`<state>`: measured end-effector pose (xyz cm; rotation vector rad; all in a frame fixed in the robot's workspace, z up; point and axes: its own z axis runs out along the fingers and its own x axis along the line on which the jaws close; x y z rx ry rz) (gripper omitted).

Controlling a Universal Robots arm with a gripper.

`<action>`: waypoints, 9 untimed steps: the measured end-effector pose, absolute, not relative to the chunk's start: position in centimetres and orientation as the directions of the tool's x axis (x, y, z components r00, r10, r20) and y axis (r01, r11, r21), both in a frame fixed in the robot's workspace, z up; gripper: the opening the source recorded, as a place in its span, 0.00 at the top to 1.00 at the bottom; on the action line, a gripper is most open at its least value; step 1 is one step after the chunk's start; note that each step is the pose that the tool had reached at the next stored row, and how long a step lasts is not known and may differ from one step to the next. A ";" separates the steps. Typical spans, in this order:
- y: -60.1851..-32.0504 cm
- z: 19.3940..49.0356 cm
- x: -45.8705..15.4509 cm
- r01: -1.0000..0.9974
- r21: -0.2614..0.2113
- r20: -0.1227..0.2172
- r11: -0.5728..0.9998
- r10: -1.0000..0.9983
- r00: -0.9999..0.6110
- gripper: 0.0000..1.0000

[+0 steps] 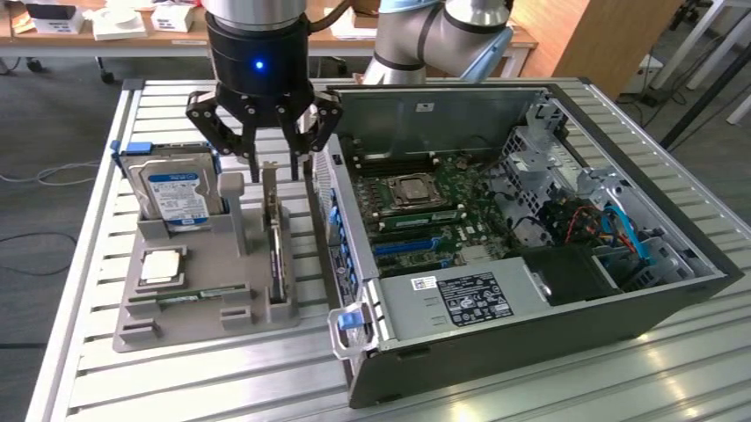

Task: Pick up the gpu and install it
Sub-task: 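Pick up the gpu and move the gpu toward the slot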

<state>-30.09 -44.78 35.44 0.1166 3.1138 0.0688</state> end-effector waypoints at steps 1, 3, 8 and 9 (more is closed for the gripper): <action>-45.0 35.4 -30.1 0.074 0.045 -0.023 0.996 0.075 -0.997 0.53; -45.4 35.4 -30.2 0.074 0.045 -0.023 0.996 0.075 -0.997 0.53; -45.6 34.9 -30.2 0.074 0.045 -0.023 0.996 0.075 -0.997 0.53; -45.6 34.7 -30.2 0.074 0.045 -0.023 0.996 0.075 -0.997 0.53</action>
